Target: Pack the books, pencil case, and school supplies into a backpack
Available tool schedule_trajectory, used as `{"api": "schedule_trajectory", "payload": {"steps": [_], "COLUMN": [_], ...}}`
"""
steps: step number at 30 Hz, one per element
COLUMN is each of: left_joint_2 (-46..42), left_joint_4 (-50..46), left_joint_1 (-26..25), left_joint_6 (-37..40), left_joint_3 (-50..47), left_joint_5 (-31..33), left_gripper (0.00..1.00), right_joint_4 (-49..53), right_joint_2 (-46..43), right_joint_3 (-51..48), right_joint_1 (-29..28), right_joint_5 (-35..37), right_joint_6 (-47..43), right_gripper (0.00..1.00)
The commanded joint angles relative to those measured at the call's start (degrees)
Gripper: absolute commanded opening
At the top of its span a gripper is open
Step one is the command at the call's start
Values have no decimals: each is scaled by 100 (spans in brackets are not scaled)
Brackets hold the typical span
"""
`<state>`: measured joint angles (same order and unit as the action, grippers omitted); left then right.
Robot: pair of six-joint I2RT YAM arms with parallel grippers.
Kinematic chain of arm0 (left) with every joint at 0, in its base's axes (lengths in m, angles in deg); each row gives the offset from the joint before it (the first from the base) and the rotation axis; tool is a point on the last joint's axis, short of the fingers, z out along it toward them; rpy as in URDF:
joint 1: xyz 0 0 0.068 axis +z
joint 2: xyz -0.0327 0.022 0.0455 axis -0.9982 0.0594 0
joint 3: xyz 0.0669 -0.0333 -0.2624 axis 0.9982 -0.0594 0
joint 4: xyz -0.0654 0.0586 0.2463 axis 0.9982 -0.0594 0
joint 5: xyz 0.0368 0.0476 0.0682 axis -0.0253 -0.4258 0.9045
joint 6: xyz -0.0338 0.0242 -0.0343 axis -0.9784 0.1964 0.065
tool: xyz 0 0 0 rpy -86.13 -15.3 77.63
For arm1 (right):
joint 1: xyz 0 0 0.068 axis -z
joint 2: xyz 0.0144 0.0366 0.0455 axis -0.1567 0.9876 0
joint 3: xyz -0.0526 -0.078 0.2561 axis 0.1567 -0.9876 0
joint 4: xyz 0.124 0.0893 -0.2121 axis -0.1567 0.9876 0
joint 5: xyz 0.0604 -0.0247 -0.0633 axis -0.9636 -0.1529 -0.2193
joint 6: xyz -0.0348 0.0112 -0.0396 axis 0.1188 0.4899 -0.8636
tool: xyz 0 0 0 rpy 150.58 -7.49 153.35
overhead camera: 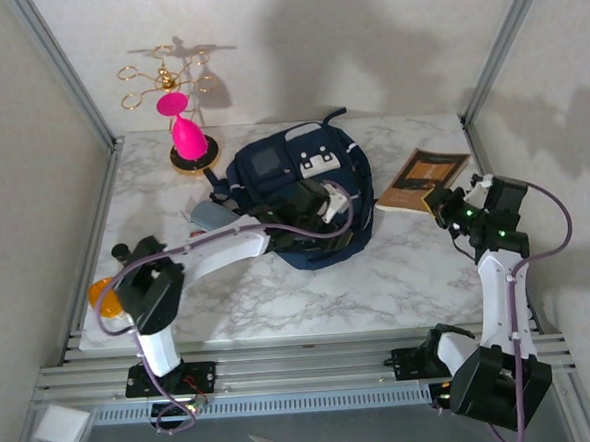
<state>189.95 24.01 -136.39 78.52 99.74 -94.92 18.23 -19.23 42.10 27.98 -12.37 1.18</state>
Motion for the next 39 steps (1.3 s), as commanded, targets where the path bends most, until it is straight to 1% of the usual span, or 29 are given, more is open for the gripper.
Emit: {"api": "schedule_trajectory", "payload": {"steps": [1,6,9,11,12,16,18,21,23,26,30,32,35,39], "left_joint_2": [550,1397,1722,1837,1868,1801,1695,1387,1148,786,364,222,218,315], "left_joint_4": [-436,-671,-817,-892,-901,-894,-928,-961,-1014,-1148,-1320,-1265,-1416,-1451], "left_joint_1": [-138,-161,-161,-161,-153,-144,-135,-127,-133,-126,-118,-96,-59,-56], "left_joint_6": [656,735,830,884,892,952,941,906,839,648,554,602,621,609], "left_joint_3": [724,1517,1832,1977,2033,2174,2266,2319,2393,2620,3028,3131,3514,3838], "left_joint_5": [-55,-115,-59,116,229,474,573,552,678,1100,1653,1825,2003,1878], "left_gripper": [57,52,47,42,38,16,10,0,0,0,0,0,0,0], "right_joint_4": [-471,-580,-544,-559,-568,-486,-401,-233,-114,-21,86,-88,-622,-1724], "right_joint_2": [-120,-90,-53,-54,-54,-55,-45,-85,-106,-183,-330,-387,-428,-243], "right_joint_3": [-170,-272,-273,-299,-314,-361,-330,-284,-249,-238,-295,-444,-730,-1061], "right_joint_1": [235,341,350,353,355,354,354,346,345,244,-145,-476,-1223,-2238], "right_joint_5": [-190,-253,-259,-271,-266,-236,-249,-277,-409,-707,-865,-1032,-1035,-859], "right_joint_6": [-63,-82,-134,-149,-159,-268,-380,-548,-617,-619,-499,-303,169,872], "right_gripper": [0,0,0,0,0,0,0,0,0,0,0,0,0,0]}}
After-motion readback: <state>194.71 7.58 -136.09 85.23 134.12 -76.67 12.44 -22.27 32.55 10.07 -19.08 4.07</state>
